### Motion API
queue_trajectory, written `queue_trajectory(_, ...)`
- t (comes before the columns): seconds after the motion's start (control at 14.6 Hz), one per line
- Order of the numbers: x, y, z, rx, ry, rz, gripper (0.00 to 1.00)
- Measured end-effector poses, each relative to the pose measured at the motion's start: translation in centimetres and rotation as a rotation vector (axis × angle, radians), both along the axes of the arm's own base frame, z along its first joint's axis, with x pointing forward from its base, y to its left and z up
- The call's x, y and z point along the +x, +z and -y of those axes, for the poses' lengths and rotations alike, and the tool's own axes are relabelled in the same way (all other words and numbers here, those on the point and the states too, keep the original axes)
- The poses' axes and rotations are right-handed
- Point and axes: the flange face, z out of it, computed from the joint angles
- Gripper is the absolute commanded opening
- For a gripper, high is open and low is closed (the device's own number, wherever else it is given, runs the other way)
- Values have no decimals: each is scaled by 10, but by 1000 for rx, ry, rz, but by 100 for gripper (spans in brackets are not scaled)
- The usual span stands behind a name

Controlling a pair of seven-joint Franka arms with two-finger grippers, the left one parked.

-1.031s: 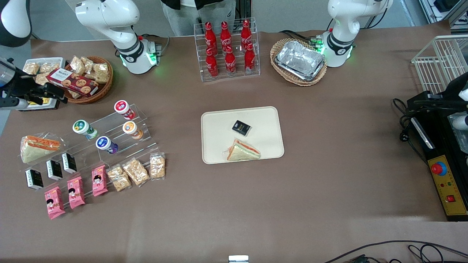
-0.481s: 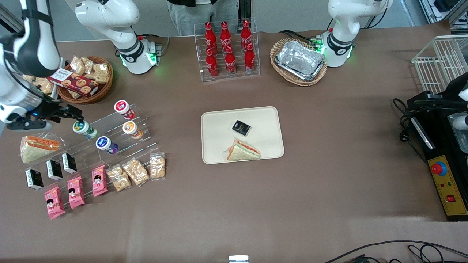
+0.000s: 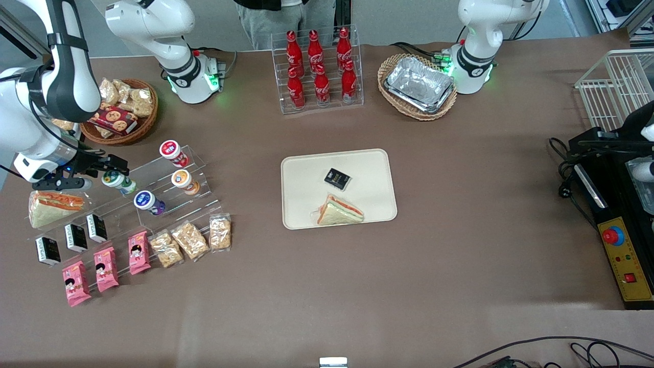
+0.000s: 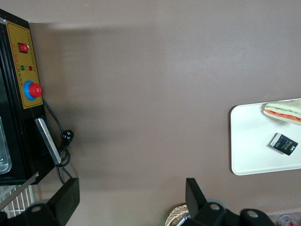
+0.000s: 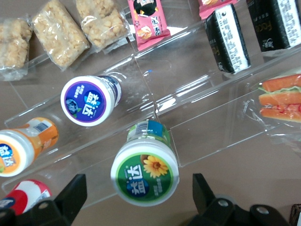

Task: Place green gum on tray
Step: 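Lower the open right gripper onto the green-lidded gum bottle, then close the right gripper on the green gum bottle and lift it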

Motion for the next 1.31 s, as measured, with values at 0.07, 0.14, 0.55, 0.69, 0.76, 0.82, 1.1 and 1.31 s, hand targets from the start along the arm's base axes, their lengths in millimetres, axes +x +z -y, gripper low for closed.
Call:
queue_trajectory(0.07, 0, -3, 0, 0, 1, -6, 100)
queue_trajectory(0.14, 0, -7, -1, 0, 2, -13, 100)
queue_trajectory(0.55, 3, -25, -2, -5, 4, -38, 83)
queue_trajectory(0.69, 3, -26, -2, -5, 4, -39, 62)
queue_trajectory(0.76, 3, -26, -2, -5, 4, -39, 59)
queue_trajectory(0.82, 3, -26, -2, -5, 4, -39, 58)
queue_trajectory(1.1, 3, -26, -2, -5, 3, -38, 47)
queue_trajectory(1.31, 5, -21, -1, -6, 3, -26, 29)
